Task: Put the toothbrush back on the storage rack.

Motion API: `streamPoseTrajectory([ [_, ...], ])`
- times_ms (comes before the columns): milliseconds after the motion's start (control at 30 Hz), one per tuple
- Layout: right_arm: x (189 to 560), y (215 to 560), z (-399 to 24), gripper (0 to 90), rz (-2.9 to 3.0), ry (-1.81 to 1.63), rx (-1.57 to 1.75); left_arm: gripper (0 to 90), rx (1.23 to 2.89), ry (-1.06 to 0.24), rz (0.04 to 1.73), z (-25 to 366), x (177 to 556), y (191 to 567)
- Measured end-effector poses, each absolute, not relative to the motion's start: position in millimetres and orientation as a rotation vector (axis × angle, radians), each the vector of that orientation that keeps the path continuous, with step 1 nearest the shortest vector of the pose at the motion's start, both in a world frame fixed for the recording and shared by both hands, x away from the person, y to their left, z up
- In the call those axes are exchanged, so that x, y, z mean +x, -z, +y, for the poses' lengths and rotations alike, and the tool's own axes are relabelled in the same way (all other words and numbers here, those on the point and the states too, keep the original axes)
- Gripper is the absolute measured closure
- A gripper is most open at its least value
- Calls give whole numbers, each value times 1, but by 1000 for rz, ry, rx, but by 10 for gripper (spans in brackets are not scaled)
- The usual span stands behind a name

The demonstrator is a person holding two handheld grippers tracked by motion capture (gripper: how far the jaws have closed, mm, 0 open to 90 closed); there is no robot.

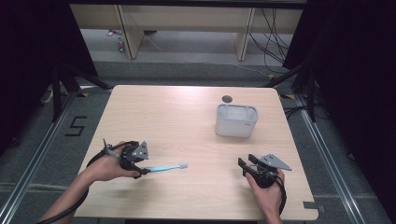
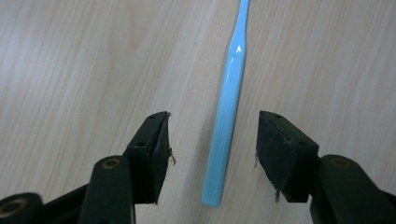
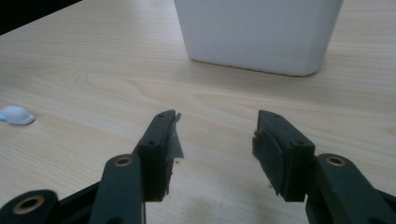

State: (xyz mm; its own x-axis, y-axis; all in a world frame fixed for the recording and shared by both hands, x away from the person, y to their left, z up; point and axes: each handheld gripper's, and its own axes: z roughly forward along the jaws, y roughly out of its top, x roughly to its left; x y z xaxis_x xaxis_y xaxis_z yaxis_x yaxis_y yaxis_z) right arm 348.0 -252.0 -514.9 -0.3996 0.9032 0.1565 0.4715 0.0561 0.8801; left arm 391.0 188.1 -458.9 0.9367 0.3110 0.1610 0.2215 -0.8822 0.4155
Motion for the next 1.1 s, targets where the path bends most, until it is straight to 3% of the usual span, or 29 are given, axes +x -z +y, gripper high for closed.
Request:
streamPoseTrajectory([
  [467, 347, 514, -251, 491, 1914, -1301, 1406, 520, 2909, -213, 214, 161, 404, 457],
  [1100, 349, 515, -251, 488, 1928, -1303, 1388, 625, 3003, -148, 129, 137, 412, 466],
])
